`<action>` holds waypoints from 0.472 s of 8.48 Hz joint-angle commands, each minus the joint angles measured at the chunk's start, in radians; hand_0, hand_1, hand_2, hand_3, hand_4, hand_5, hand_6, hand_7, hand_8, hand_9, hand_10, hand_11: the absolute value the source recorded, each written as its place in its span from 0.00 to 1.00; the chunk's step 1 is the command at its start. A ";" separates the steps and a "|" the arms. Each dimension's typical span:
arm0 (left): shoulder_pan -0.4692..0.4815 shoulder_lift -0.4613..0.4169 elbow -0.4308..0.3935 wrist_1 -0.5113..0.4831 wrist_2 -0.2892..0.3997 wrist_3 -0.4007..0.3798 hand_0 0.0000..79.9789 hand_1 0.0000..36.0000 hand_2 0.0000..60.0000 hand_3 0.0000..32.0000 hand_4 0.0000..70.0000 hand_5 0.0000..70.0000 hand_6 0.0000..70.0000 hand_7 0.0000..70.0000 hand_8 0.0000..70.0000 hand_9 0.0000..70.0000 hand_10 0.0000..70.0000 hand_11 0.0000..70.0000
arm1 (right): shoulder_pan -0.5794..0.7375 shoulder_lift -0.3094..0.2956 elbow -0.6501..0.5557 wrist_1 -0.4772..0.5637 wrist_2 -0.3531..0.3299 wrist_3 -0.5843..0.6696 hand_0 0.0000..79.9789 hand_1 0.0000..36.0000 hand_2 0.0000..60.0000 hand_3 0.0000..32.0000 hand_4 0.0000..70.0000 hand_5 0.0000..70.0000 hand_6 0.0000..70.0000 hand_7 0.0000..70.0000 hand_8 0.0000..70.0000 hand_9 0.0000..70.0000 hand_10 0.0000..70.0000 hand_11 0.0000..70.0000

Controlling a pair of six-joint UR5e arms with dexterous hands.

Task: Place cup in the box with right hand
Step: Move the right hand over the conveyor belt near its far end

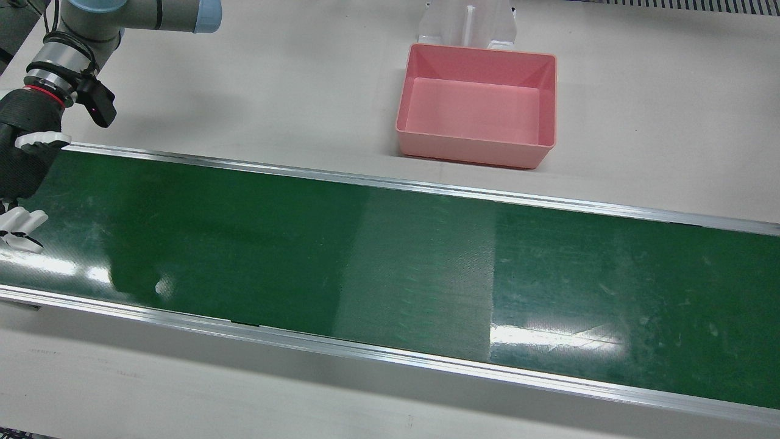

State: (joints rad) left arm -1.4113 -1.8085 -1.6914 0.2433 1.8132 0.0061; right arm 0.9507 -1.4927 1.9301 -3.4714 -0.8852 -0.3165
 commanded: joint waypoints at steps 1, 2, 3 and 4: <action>0.000 0.000 0.003 -0.002 0.000 0.000 0.00 0.00 0.00 0.00 0.00 0.00 0.00 0.00 0.00 0.00 0.00 0.00 | -0.023 0.041 -0.052 -0.045 0.008 -0.007 0.41 0.15 0.12 0.19 0.00 0.09 0.41 1.00 0.50 0.86 0.29 0.42; 0.000 0.000 0.003 -0.002 0.000 0.000 0.00 0.00 0.00 0.00 0.00 0.00 0.00 0.00 0.00 0.00 0.00 0.00 | -0.036 0.049 -0.066 -0.040 0.008 -0.007 0.33 0.11 0.13 0.14 0.00 0.08 0.42 1.00 0.51 0.87 0.28 0.41; 0.000 0.000 0.003 -0.002 0.000 0.000 0.00 0.00 0.00 0.00 0.00 0.00 0.00 0.00 0.00 0.00 0.00 0.00 | -0.043 0.051 -0.066 -0.041 0.008 -0.007 0.26 0.09 0.16 0.12 0.00 0.07 0.42 1.00 0.51 0.87 0.27 0.40; 0.000 0.000 0.003 -0.002 0.000 0.000 0.00 0.00 0.00 0.00 0.00 0.00 0.00 0.00 0.00 0.00 0.00 0.00 | -0.043 0.051 -0.063 -0.041 0.008 -0.007 0.22 0.07 0.18 0.13 0.00 0.07 0.42 1.00 0.52 0.88 0.27 0.39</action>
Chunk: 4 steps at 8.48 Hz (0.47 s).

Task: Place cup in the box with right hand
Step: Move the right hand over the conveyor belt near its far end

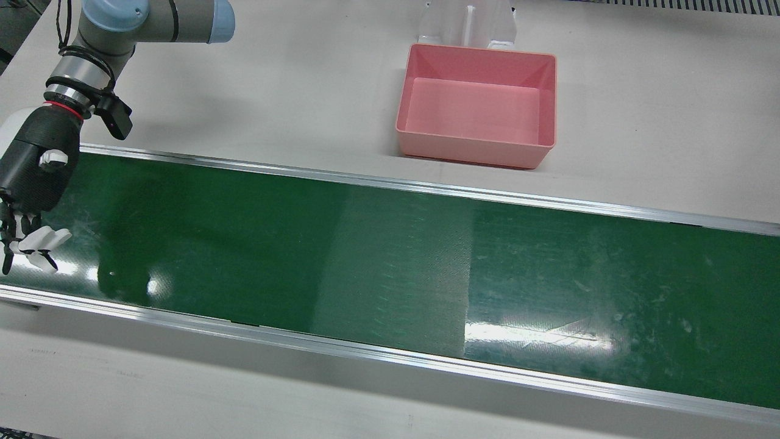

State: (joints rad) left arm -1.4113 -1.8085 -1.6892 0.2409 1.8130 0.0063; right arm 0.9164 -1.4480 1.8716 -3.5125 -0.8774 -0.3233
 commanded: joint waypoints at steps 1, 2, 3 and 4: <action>0.000 0.000 0.000 0.000 -0.001 0.001 0.00 0.00 0.00 0.00 0.00 0.00 0.00 0.00 0.00 0.00 0.00 0.00 | -0.008 0.006 -0.002 0.001 0.000 0.000 0.16 0.04 0.17 0.21 0.00 0.07 0.44 1.00 0.57 0.93 0.27 0.39; 0.000 0.000 0.000 0.000 0.000 0.000 0.00 0.00 0.00 0.00 0.00 0.00 0.00 0.00 0.00 0.00 0.00 0.00 | -0.010 0.008 -0.002 0.003 0.000 0.000 0.17 0.06 0.18 0.22 0.00 0.06 0.42 1.00 0.53 0.90 0.19 0.27; 0.000 0.000 0.000 0.000 0.000 0.000 0.00 0.00 0.00 0.00 0.00 0.00 0.00 0.00 0.00 0.00 0.00 0.00 | -0.010 0.006 -0.003 0.003 -0.002 0.001 0.24 0.08 0.16 0.18 0.02 0.04 0.35 1.00 0.44 0.80 0.08 0.11; 0.000 0.000 0.000 0.000 0.000 0.000 0.00 0.00 0.00 0.00 0.00 0.00 0.00 0.00 0.00 0.00 0.00 0.00 | -0.010 0.008 -0.003 0.004 -0.002 0.001 0.39 0.02 0.00 0.12 0.12 0.03 0.27 1.00 0.31 0.66 0.00 0.00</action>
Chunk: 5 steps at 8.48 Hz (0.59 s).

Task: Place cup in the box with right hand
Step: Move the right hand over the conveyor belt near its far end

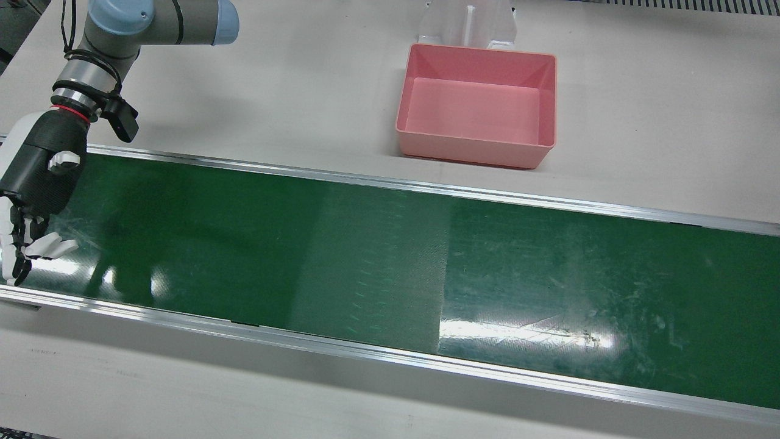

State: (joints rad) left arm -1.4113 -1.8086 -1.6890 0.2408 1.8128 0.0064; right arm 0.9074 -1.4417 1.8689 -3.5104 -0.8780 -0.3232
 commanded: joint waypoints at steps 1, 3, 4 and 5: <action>0.000 0.000 0.000 0.002 0.000 0.000 0.00 0.00 0.00 0.00 0.00 0.00 0.00 0.00 0.00 0.00 0.00 0.00 | -0.001 0.004 -0.001 0.002 -0.001 0.000 0.46 0.01 0.00 0.08 0.16 0.01 0.18 1.00 0.16 0.42 0.00 0.00; 0.000 0.000 0.000 0.002 -0.001 0.000 0.00 0.00 0.00 0.00 0.00 0.00 0.00 0.00 0.00 0.00 0.00 0.00 | -0.004 0.004 0.001 0.002 -0.003 0.000 0.37 0.08 0.02 0.04 0.08 0.00 0.11 0.62 0.07 0.24 0.00 0.00; 0.000 0.000 0.000 0.000 0.000 0.000 0.00 0.00 0.00 0.00 0.00 0.00 0.00 0.00 0.00 0.00 0.00 0.00 | -0.005 0.004 0.001 0.002 -0.001 -0.002 0.34 0.11 0.08 0.00 0.09 0.00 0.13 0.72 0.10 0.28 0.00 0.00; 0.000 0.000 0.000 0.000 0.000 0.000 0.00 0.00 0.00 0.00 0.00 0.00 0.00 0.00 0.00 0.00 0.00 0.00 | -0.005 0.006 0.001 0.002 -0.001 -0.002 0.42 0.05 0.01 0.00 0.17 0.01 0.16 0.89 0.12 0.34 0.00 0.00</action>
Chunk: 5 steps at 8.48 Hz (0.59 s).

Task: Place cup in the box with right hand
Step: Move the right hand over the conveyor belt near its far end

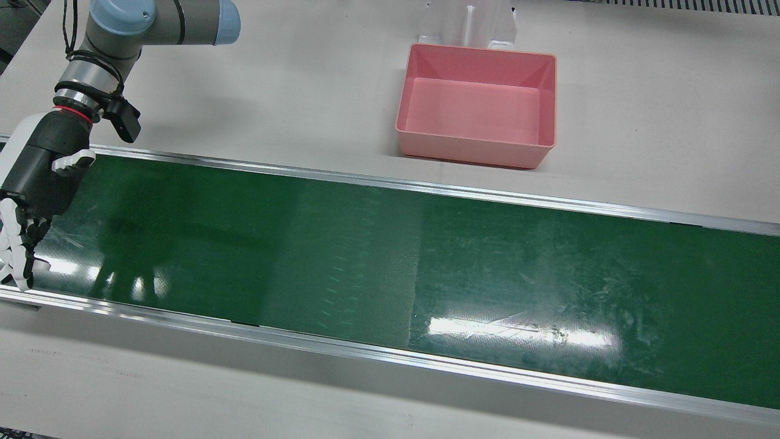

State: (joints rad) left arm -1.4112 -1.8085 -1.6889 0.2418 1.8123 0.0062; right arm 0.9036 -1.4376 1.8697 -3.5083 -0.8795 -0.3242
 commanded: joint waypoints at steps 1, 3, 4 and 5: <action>0.000 0.000 0.000 -0.001 -0.001 0.000 0.00 0.00 0.00 0.00 0.00 0.00 0.00 0.00 0.00 0.00 0.00 0.00 | -0.002 0.002 -0.001 0.000 0.001 -0.001 0.50 0.00 0.00 0.00 0.27 0.02 0.24 1.00 0.23 0.54 0.00 0.00; 0.000 0.000 0.000 -0.001 0.001 0.001 0.00 0.00 0.00 0.00 0.00 0.00 0.00 0.00 0.00 0.00 0.00 0.00 | -0.006 0.002 -0.003 0.000 0.001 -0.001 0.50 0.00 0.00 0.00 0.26 0.04 0.37 1.00 0.41 0.76 0.07 0.10; 0.000 0.000 0.000 -0.001 -0.001 0.000 0.00 0.00 0.00 0.00 0.00 0.00 0.00 0.00 0.00 0.00 0.00 0.00 | -0.008 0.002 -0.003 0.000 0.001 -0.003 0.50 0.00 0.00 0.00 0.27 0.04 0.36 1.00 0.40 0.75 0.07 0.10; 0.000 0.000 0.000 -0.001 0.001 0.000 0.00 0.00 0.00 0.00 0.00 0.00 0.00 0.00 0.00 0.00 0.00 0.00 | -0.015 0.002 -0.004 0.000 -0.001 -0.004 0.50 0.00 0.00 0.00 0.28 0.04 0.35 1.00 0.39 0.74 0.06 0.09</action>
State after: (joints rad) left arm -1.4113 -1.8085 -1.6889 0.2409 1.8122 0.0067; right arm 0.8976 -1.4362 1.8672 -3.5082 -0.8790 -0.3258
